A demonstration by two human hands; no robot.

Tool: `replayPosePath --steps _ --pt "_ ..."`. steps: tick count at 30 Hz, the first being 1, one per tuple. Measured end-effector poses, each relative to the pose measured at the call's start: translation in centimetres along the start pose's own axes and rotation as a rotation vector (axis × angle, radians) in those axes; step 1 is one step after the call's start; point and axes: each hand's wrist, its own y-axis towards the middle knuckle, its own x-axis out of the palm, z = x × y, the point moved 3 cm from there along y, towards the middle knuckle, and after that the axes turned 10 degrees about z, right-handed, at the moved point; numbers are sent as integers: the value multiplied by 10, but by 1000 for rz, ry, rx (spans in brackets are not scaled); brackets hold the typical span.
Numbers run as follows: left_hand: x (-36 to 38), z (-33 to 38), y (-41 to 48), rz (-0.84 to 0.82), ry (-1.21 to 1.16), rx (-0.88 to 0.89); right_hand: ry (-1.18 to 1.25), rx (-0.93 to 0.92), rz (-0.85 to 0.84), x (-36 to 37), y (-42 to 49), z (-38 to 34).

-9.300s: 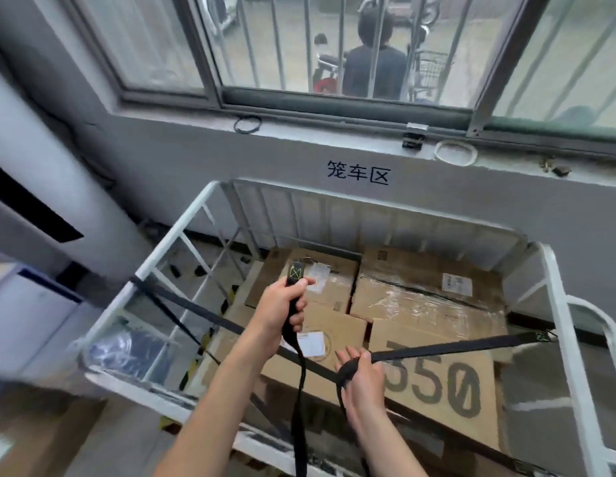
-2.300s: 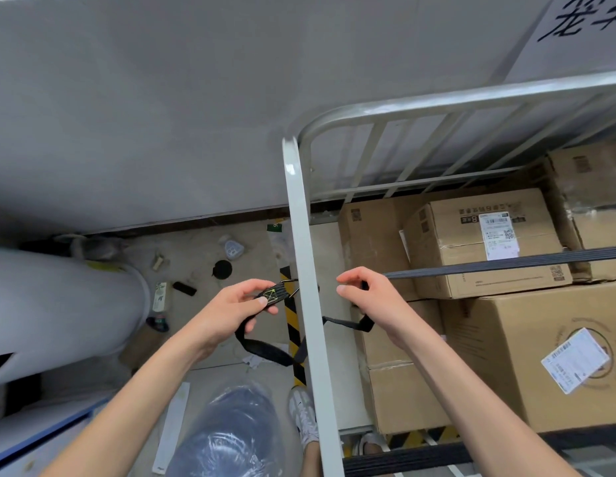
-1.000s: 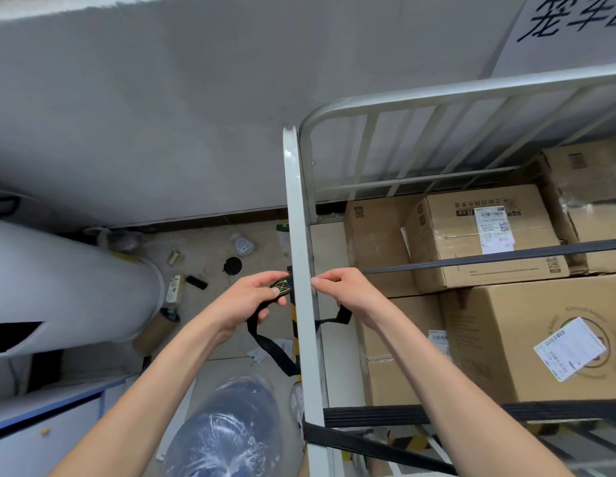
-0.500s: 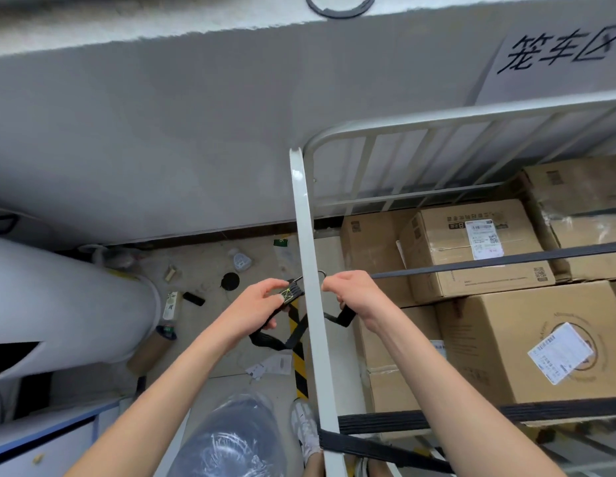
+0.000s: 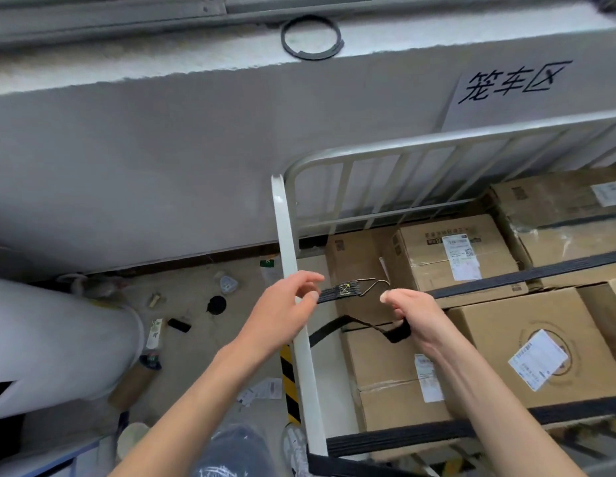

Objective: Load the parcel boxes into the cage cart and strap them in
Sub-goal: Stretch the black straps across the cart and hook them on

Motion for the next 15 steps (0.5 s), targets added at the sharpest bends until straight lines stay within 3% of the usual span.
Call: replayPosePath --steps 3,9,15 --pt "52 41 14 -152 195 139 86 -15 -42 -30 -11 1" --pt "143 85 38 -352 431 93 96 -65 -113 -111 -17 -3" --pt "220 126 55 -190 369 21 72 -51 -190 -183 -10 6"
